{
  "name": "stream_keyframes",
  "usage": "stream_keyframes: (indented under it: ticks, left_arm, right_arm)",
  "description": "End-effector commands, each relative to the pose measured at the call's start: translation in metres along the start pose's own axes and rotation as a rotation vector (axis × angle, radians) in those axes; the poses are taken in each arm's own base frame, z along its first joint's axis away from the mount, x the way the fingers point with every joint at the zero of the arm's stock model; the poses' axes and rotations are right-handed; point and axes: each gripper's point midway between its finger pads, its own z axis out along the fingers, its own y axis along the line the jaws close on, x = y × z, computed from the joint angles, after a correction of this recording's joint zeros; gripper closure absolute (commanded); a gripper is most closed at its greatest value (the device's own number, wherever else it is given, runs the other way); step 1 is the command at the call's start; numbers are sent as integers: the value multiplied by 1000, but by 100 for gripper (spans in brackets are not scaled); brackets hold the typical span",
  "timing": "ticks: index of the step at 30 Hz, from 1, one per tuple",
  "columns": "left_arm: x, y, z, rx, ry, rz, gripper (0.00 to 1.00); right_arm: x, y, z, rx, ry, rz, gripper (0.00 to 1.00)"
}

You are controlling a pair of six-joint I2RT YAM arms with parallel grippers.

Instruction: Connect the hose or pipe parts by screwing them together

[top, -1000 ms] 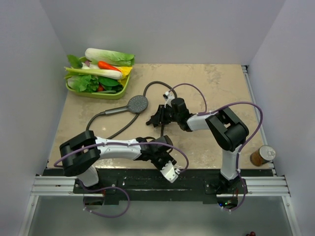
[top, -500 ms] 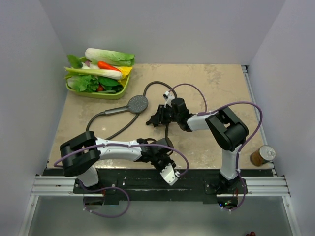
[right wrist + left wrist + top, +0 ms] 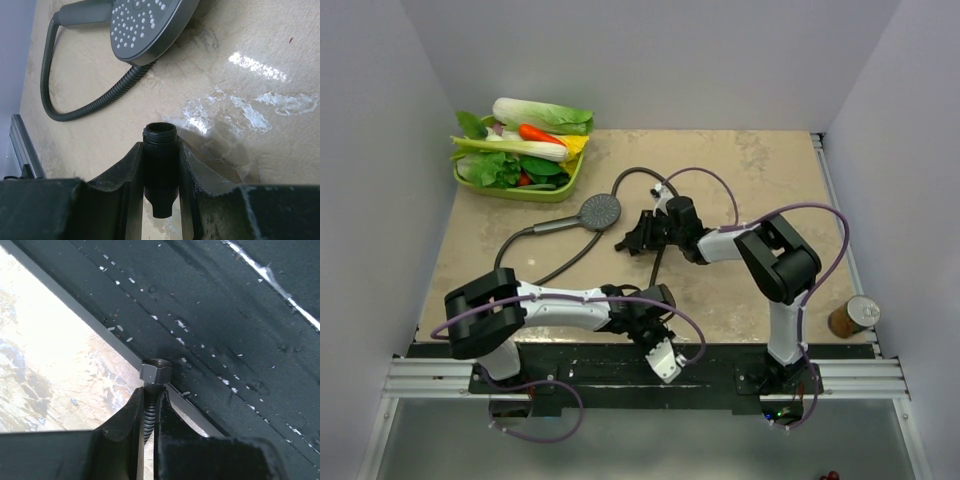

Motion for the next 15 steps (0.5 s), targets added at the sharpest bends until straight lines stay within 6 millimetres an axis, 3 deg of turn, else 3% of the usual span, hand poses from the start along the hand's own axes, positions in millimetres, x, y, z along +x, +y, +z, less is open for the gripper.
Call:
stream_keyframes:
  ticks: [1, 4, 9, 11, 15]
  left_arm:
    - [23, 10, -1, -35, 28, -96, 100]
    - [40, 23, -7, -75, 42, -157, 100]
    - [71, 25, -19, -74, 110, -241, 100]
    - [85, 24, -24, -73, 133, -310, 100]
    - [105, 20, -30, -84, 168, -385, 100]
  right_arm:
    - [24, -38, -23, 185, 102, -28, 100]
    - [-1, -29, -40, 192, 48, -63, 100]
    - [-14, -33, -74, 224, -16, -69, 100]
    - [-17, -33, -86, 236, -35, -84, 100]
    - [-4, -41, -91, 259, 2, -85, 100]
